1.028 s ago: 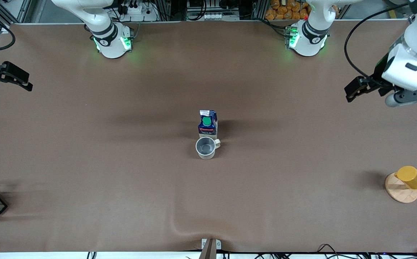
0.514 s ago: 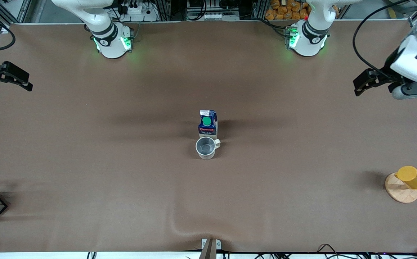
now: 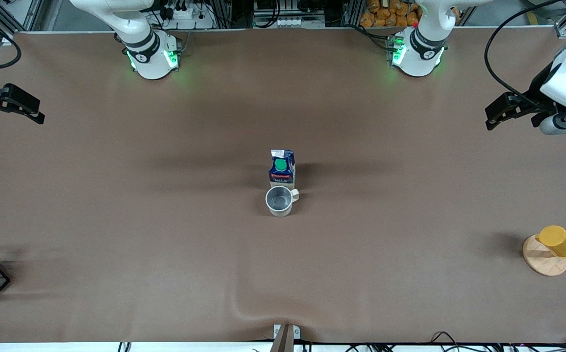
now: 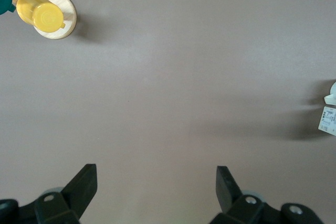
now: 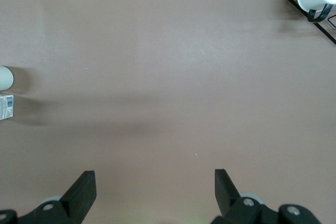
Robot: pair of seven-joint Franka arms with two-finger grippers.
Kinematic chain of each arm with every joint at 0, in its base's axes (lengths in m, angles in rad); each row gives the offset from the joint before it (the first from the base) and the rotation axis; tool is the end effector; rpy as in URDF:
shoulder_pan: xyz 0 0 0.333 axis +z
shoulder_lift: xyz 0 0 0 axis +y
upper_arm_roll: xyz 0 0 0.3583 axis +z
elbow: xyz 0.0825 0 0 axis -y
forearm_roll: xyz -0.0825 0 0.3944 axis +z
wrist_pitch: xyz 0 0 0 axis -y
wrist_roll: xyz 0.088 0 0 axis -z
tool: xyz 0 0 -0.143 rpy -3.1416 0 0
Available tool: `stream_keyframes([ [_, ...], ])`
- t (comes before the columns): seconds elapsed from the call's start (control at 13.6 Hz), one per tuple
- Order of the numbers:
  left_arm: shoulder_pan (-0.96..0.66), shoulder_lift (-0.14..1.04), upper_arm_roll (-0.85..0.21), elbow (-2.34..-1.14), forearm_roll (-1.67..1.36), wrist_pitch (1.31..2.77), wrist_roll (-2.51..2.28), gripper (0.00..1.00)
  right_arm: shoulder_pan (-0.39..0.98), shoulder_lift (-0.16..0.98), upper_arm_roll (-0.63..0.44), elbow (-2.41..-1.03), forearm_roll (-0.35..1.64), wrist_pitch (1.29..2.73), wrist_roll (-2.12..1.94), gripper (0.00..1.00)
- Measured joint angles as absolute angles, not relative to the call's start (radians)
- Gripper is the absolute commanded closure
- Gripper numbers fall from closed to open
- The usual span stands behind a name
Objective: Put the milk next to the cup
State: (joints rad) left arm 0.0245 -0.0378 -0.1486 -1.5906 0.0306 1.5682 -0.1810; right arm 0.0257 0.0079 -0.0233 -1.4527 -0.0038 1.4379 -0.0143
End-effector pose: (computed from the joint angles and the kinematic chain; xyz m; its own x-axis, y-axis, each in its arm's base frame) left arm 0.5482 -0.0656 0.6420 0.9982 0.0569 0.0213 0.0576 -0.9978 -0.0329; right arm 0.5530 0.0008 0.6711 0.9996 0.0162 -0.0227 0.0163 -0.9999 0.0036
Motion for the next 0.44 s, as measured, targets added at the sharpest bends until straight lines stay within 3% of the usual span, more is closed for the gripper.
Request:
stream_keyframes([
  [0.44, 0.02, -0.033, -0.153, -1.572, 0.022, 1.54, -0.181, 0.0, 0.026, 0.008, -0.023, -1.453, -0.004, 1.438, -0.015, 0.0],
])
